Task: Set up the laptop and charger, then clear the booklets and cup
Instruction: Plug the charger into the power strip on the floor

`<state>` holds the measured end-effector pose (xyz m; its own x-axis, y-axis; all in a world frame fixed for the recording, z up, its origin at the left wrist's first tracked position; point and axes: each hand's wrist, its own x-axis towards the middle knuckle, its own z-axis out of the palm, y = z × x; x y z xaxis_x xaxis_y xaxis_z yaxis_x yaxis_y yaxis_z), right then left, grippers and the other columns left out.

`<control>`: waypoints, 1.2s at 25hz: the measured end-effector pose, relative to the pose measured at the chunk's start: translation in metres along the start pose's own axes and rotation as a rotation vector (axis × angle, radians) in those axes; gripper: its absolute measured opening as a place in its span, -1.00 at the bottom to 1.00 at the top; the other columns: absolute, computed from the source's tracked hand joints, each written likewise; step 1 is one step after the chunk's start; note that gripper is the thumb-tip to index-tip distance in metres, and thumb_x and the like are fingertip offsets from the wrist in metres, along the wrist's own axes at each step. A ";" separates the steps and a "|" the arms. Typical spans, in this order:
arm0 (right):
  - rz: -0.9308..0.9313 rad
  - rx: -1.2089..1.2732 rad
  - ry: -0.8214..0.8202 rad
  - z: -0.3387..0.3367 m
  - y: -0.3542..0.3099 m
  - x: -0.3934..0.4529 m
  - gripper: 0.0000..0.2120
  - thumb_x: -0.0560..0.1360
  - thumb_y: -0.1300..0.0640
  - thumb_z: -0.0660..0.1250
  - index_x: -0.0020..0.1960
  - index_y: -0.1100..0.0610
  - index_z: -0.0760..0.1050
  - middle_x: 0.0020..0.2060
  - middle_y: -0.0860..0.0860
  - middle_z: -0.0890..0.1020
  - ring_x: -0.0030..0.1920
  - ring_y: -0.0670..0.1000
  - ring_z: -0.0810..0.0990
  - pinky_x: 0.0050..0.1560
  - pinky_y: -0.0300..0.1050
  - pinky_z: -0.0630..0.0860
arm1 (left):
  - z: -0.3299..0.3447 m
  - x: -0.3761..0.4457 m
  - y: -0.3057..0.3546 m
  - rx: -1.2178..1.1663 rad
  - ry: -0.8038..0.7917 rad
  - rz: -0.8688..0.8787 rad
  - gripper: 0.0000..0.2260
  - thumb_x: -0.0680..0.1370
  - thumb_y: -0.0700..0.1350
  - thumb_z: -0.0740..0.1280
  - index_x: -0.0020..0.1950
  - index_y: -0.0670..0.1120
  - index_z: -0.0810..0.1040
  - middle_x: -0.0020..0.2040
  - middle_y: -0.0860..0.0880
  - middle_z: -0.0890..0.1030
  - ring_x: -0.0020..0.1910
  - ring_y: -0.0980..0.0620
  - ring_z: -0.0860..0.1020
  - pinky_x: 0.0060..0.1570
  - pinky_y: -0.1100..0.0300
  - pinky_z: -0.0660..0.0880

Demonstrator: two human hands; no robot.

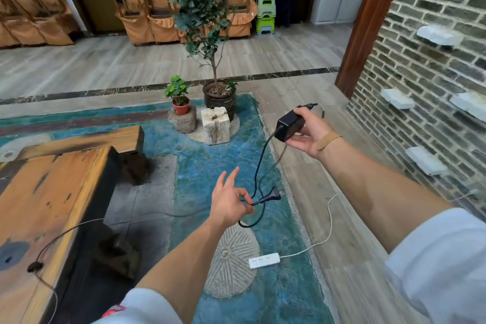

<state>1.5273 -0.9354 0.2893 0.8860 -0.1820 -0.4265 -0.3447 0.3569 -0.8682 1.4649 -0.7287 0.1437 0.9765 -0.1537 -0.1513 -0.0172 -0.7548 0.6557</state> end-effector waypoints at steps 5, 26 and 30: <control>0.145 0.058 -0.089 -0.016 -0.008 0.008 -0.79 0.53 0.05 0.36 0.00 0.14 0.39 -0.11 0.20 0.57 -0.15 0.18 0.64 -0.39 0.03 0.66 | 0.017 0.024 0.027 -0.092 0.062 0.052 -0.78 0.47 -0.17 0.45 -0.28 0.00 0.46 0.48 -0.05 0.39 0.46 0.00 0.35 0.24 0.07 0.45; 0.236 -0.132 -0.104 0.016 -0.014 0.094 -0.80 0.54 0.03 0.34 0.05 0.10 0.41 -0.15 0.13 0.61 -0.33 0.12 0.71 -0.32 -0.03 0.67 | -0.002 0.150 -0.026 -0.623 -0.537 -0.436 -0.66 0.51 -0.09 0.15 0.16 0.06 0.63 0.25 0.14 0.56 0.01 0.00 0.42 -0.10 0.15 0.39; 0.328 -0.185 -0.097 -0.009 0.014 0.113 -0.75 0.51 0.03 0.38 0.10 0.10 0.42 -0.10 0.15 0.61 -0.28 0.14 0.71 -0.29 -0.01 0.68 | 0.000 0.157 -0.053 -0.720 -0.270 -0.548 -0.71 0.62 -0.06 0.26 0.33 -0.04 0.56 0.34 -0.01 0.51 0.37 -0.09 0.39 0.34 -0.01 0.29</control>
<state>1.6198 -0.9592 0.2268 0.7413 0.0055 -0.6711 -0.6572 0.2086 -0.7243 1.6195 -0.7134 0.0852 0.7246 -0.1047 -0.6812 0.6548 -0.2038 0.7278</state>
